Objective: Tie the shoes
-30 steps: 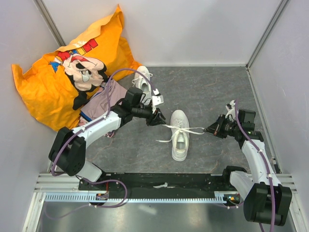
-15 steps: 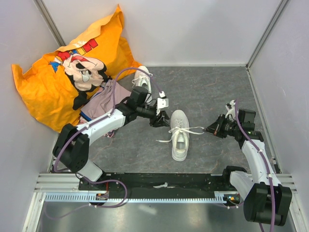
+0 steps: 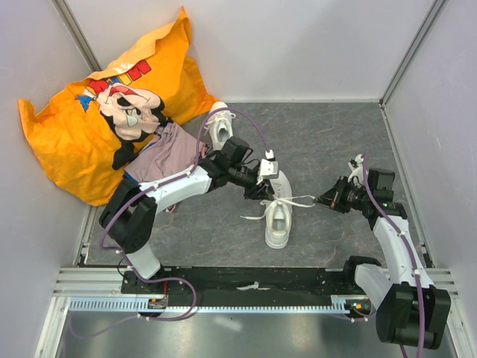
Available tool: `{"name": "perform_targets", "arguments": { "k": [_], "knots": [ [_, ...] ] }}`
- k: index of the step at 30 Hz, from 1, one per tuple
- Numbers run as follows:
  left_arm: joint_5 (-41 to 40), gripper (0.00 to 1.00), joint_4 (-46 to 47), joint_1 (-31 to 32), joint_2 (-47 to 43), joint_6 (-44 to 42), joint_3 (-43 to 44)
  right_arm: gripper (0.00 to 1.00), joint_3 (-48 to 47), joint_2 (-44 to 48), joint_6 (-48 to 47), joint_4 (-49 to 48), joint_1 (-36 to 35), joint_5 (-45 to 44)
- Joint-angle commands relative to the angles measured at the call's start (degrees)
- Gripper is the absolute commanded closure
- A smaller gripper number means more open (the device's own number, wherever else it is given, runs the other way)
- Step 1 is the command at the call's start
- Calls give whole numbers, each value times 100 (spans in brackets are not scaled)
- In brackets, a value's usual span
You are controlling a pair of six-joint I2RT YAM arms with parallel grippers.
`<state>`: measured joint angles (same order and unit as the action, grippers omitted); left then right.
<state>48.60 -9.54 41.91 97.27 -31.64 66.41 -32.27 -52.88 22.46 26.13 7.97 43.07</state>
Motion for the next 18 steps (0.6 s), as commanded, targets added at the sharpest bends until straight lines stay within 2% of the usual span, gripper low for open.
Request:
{"name": "perform_targets", "arguments": {
  "k": [1,12,14,15,18],
  "knots": [
    [106,72,-30,10,46,-281,232,100,-51,59,-49,-187,-32,52],
    [44,73,-206,10,160,-334,302,100,-51,41,-40,-187,-32,44],
    [36,78,-206,10,160,-317,311,100,-51,59,-49,-187,-32,44],
    [27,86,-206,10,160,-308,320,100,-51,59,-49,-196,-32,35],
    [1,94,-189,10,152,-299,311,100,-51,68,-48,-187,-32,35]
  ]
}}
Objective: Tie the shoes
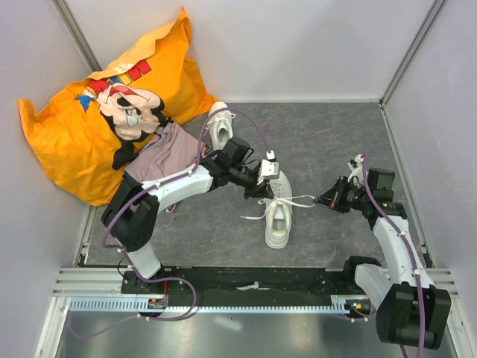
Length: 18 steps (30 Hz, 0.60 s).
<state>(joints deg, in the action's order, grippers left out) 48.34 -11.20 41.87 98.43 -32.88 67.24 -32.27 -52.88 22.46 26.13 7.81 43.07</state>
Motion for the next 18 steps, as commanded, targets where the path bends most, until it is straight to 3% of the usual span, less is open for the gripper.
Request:
{"name": "perform_targets", "arguments": {
  "k": [1,18],
  "knots": [
    [18,97,12,6,10,-166,228,100,-51,59,-57,-187,-25,35],
    [-202,98,268,-355,-211,177,52,100,-60,85,-40,-143,-17,-114]
  ]
}}
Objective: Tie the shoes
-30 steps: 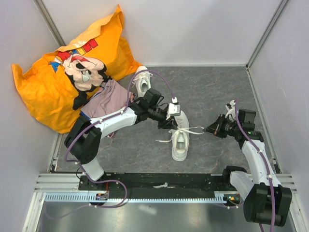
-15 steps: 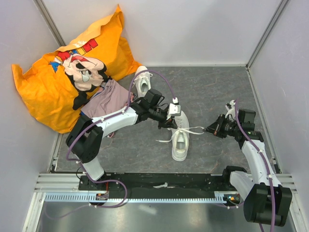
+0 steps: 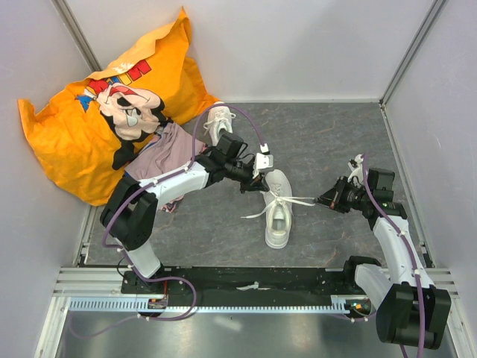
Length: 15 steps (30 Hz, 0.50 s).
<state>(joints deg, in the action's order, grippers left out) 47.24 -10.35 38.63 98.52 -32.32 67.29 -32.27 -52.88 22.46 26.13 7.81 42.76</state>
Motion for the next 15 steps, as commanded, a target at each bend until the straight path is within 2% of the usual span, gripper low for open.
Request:
{"name": "perform_targets", "arguments": {
  "k": [1,15],
  "knots": [
    [-110,98,200,-31,-228,129,48,100,-60,85,-48,-135,-17,-93],
    [-330,99,226,-251,-167,173,4,100,-78,94,-66,-108,-17,-128]
  ]
}}
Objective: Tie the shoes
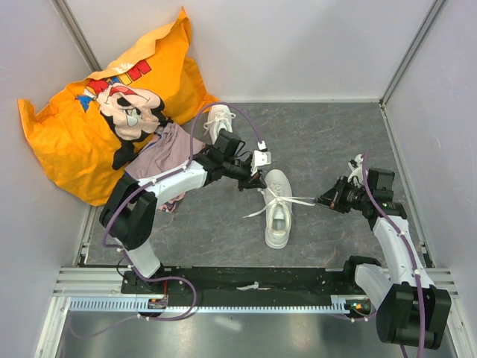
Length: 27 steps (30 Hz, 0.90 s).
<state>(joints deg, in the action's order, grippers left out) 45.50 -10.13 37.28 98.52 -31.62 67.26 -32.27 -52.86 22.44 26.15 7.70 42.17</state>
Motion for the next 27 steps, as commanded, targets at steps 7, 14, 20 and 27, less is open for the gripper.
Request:
{"name": "perform_targets", "arguments": {
  "k": [7,14,20,27],
  "knots": [
    [-260,98,187,-168,-158,68,-20,100,-78,83,-55,-110,-6,-95],
    [-383,98,169,-221,-140,85,-64,100,-78,57,-64,-119,-6,-113],
    [-401,98,143,-282,-114,33,-82,100,-69,57,-55,-110,-6,-130],
    [-454,99,134,-326,-70,-2,-100,100,-69,65,-55,-102,-6,-130]
  ]
}}
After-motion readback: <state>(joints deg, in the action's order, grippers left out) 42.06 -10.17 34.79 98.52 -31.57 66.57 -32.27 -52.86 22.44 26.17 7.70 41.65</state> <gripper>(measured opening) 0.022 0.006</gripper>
